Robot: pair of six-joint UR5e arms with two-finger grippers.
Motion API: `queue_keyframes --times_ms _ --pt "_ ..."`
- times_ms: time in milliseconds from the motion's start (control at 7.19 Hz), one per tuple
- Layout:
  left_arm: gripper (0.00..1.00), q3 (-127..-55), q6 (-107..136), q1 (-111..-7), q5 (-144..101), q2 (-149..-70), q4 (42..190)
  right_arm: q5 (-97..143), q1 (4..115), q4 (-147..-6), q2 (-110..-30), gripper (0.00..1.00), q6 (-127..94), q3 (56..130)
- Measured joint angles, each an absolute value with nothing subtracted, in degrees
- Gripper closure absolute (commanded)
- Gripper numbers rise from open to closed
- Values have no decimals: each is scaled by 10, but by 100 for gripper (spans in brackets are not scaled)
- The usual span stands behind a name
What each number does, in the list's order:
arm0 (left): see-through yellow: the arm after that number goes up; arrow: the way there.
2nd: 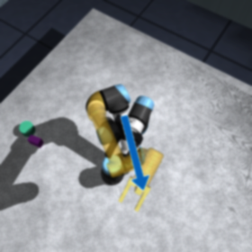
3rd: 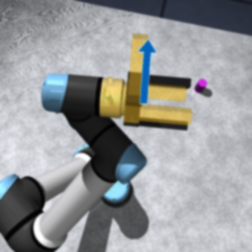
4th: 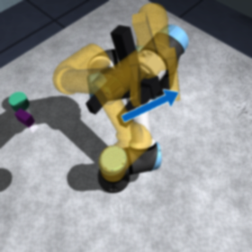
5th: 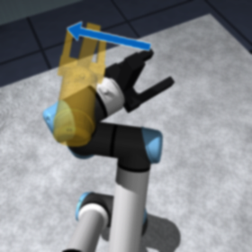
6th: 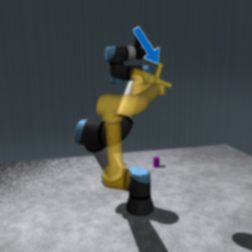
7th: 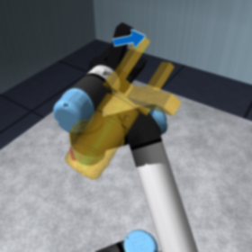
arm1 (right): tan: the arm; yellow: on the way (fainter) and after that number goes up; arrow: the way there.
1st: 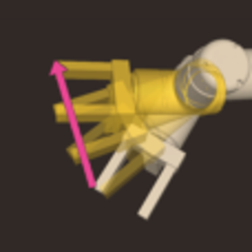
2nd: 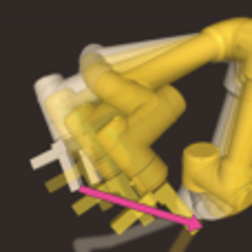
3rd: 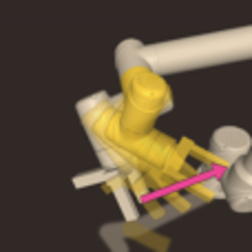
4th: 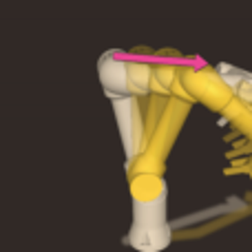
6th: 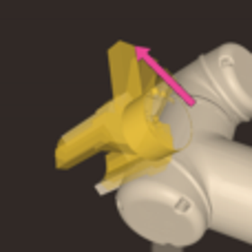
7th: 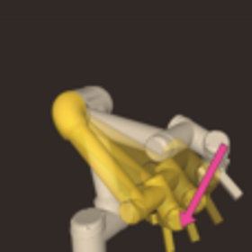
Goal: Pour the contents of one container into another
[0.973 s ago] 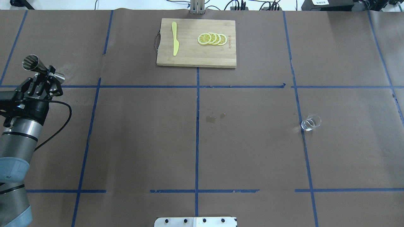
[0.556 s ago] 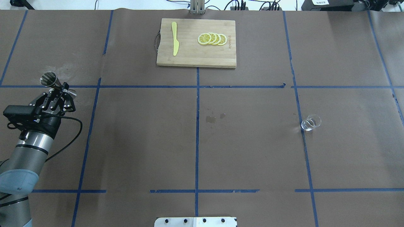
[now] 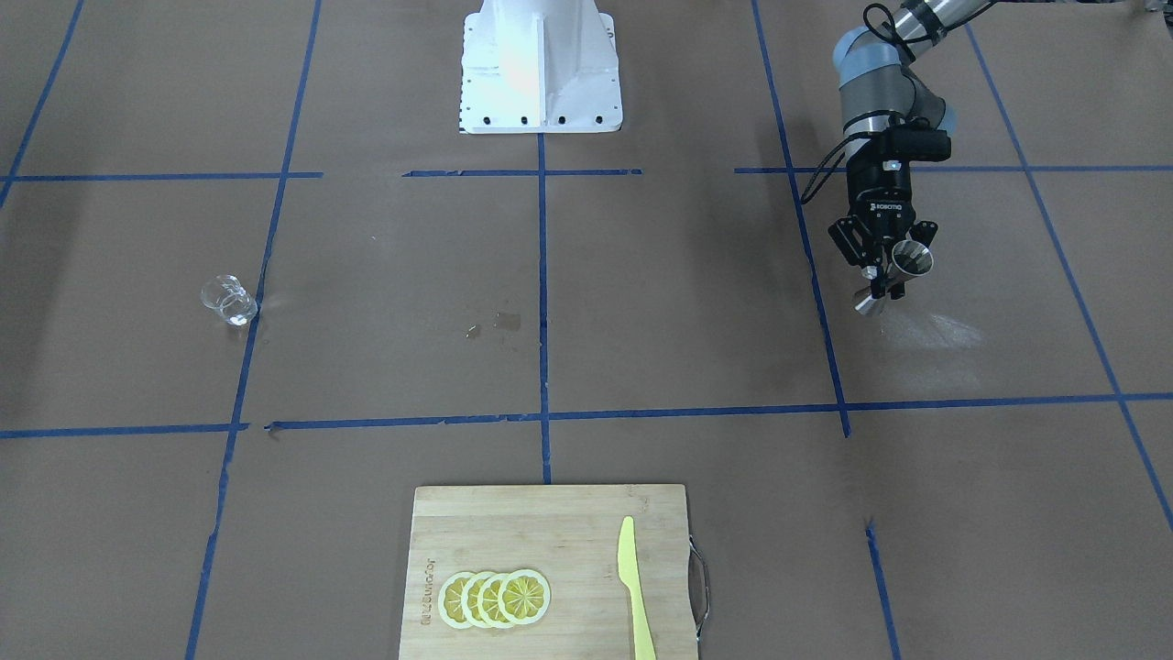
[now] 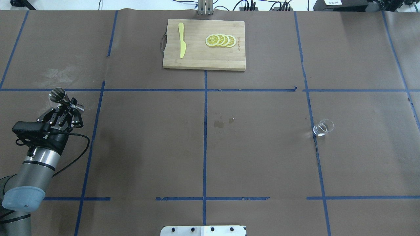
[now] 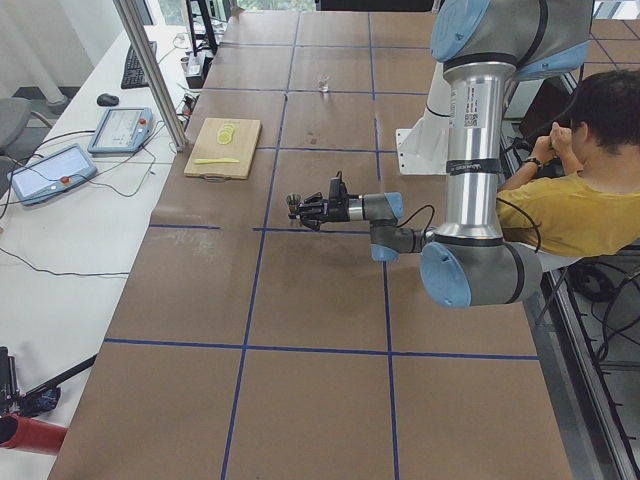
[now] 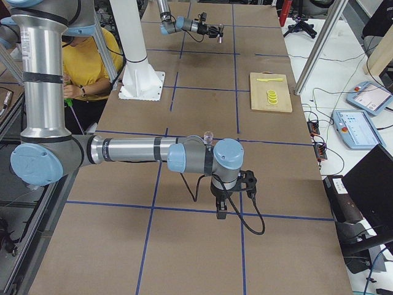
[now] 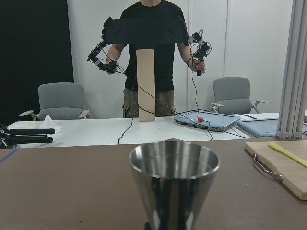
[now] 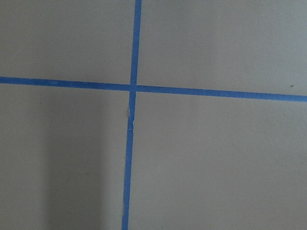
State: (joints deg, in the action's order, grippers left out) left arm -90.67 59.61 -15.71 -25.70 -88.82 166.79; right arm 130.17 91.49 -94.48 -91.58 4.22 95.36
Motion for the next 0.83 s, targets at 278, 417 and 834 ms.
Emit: queue_keyframes --times_ms 278,417,834 --pt "100 -906 612 -154 -223 -888 1669 1302 915 -945 -916 0 42 954" --pt "100 -904 613 -153 -217 -889 1668 1302 915 -945 -916 0 42 954" --pt "100 -879 614 -134 -213 -889 1668 1301 915 -945 -916 0 43 954"
